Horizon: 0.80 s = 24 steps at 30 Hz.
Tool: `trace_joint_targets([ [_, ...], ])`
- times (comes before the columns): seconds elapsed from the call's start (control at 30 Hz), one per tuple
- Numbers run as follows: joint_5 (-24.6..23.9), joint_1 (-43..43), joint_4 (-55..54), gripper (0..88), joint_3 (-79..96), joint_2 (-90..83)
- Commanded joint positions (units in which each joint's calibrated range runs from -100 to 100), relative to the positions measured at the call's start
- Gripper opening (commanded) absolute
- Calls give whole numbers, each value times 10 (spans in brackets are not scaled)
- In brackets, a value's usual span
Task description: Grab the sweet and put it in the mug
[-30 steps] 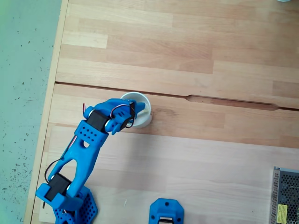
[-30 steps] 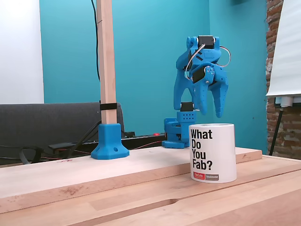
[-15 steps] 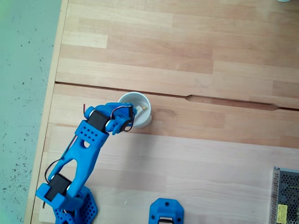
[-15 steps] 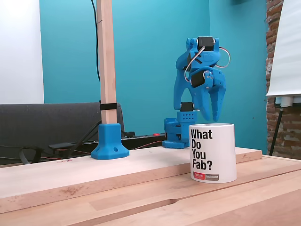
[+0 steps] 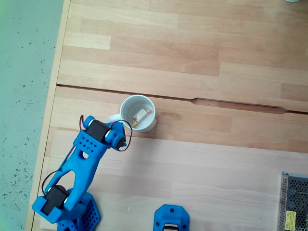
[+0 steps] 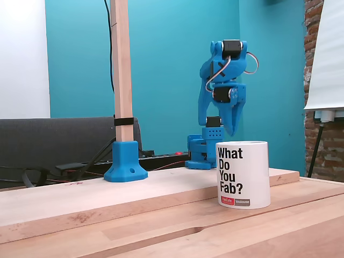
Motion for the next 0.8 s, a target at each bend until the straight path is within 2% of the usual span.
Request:
trace_joint_targets([
  [0.0,-6,5,-2,0,59,-89],
  [0.27,-29,-2,-26,15,158,-295],
  [0.5,-29,-4,-42,56,391,-435],
  [0.77,-35,-5,-236,89,662,-607],
])
